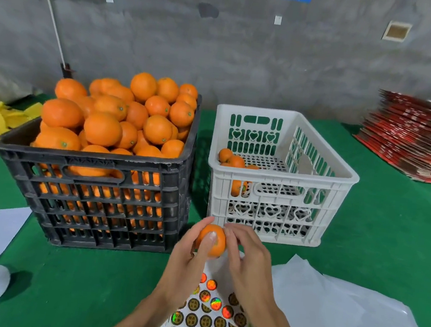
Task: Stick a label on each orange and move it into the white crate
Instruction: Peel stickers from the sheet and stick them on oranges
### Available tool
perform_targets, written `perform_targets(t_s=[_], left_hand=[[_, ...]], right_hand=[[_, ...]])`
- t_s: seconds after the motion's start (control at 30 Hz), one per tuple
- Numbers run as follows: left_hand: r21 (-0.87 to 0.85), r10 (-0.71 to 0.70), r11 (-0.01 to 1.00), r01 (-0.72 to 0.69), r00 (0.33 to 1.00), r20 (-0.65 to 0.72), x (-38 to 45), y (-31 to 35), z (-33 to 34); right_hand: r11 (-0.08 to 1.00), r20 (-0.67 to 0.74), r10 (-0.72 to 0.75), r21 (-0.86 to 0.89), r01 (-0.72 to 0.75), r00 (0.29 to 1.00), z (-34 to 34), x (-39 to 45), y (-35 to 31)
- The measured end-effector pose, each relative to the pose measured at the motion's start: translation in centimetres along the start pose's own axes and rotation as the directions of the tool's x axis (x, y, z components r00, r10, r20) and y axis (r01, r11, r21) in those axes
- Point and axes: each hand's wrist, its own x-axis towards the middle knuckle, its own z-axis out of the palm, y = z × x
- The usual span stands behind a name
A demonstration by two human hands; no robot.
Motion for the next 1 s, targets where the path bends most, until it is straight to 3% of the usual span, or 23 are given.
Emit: perform_targets(t_s=[0.1,0.2,0.3,0.43,0.53,0.6,0.67,0.77,0.83,0.87,1.0], left_hand=[[-0.010,0.027,1.000,-0.027,0.999,-0.028,1.0,2.0,-0.5],[0.068,0.082,0.995,-0.076,0.993,-0.082,2.4,4.8,-0.5],[0.204,0.218,0.958,-0.203,0.975,-0.052,4.2,8.5,-0.5],[0.429,0.412,0.805,-0.410,0.906,0.093,6.9,12.7,-2.8],[0.504,0.608,0.689,-0.522,0.794,-0.010,9.4,15.4,-6.3],[0.627,0.674,0.609,-0.486,0.734,-0.086,11.7,16.9,-8.9],[0.758,0.598,0.554,-0.345,0.798,-0.073,14.4,17.9,-11.4],[0.926,0.166,0.377,-0.030,0.986,-0.035,17.7,17.9,-13.5],[0.964,-0.095,0.259,0.065,0.995,-0.042,19.1,17.0,-13.9],[0.972,-0.140,0.222,0.075,0.989,-0.044,19.6,16.6,-13.9],[0.969,-0.126,0.241,0.060,0.992,-0.030,20.9,16.3,-14.4]], right_hand=[[0.998,0.157,0.007,0.061,-0.017,0.988,-0.8,0.2,-0.7],[1.000,0.265,-0.017,-0.012,0.020,0.964,-1.0,1.1,-1.6],[0.996,0.152,-0.052,-0.070,0.063,0.987,-1.4,4.5,-3.0],[0.950,-0.014,-0.185,-0.260,0.175,0.983,-2.1,10.3,-4.3],[0.927,-0.059,-0.196,-0.335,0.166,0.979,-2.5,14.3,-4.4],[0.949,-0.026,-0.118,-0.296,0.105,0.993,-2.5,16.9,-3.9],[0.966,-0.002,-0.029,-0.257,0.028,1.000,-2.5,19.0,-3.6],[0.977,-0.021,-0.009,-0.215,0.004,1.000,-2.3,20.7,-3.5],[0.984,-0.057,-0.015,-0.176,0.005,0.998,-2.2,20.8,-3.4],[0.987,-0.076,-0.018,-0.159,0.005,0.997,-2.2,20.7,-3.4],[0.985,-0.095,-0.113,-0.142,0.099,0.989,-2.1,19.7,-2.9]])
